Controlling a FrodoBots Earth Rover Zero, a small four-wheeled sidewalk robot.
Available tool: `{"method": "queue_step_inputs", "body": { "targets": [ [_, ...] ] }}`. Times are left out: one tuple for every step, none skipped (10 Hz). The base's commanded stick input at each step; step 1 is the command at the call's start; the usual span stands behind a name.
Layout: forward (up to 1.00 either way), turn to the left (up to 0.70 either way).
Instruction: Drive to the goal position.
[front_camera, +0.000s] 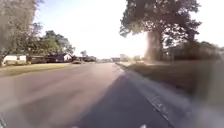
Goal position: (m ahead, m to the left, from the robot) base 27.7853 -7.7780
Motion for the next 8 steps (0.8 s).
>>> {"method": "queue_step_inputs", "body": {
  "targets": [
    [1.0,0.0],
    [1.0,0.0],
    [1.0,0.0],
    [1.0,-0.01],
    [1.0,-0.04],
    [1.0,-0.11],
    [1.0,-0.15],
    [1.0,-0.17]
  ]
}}
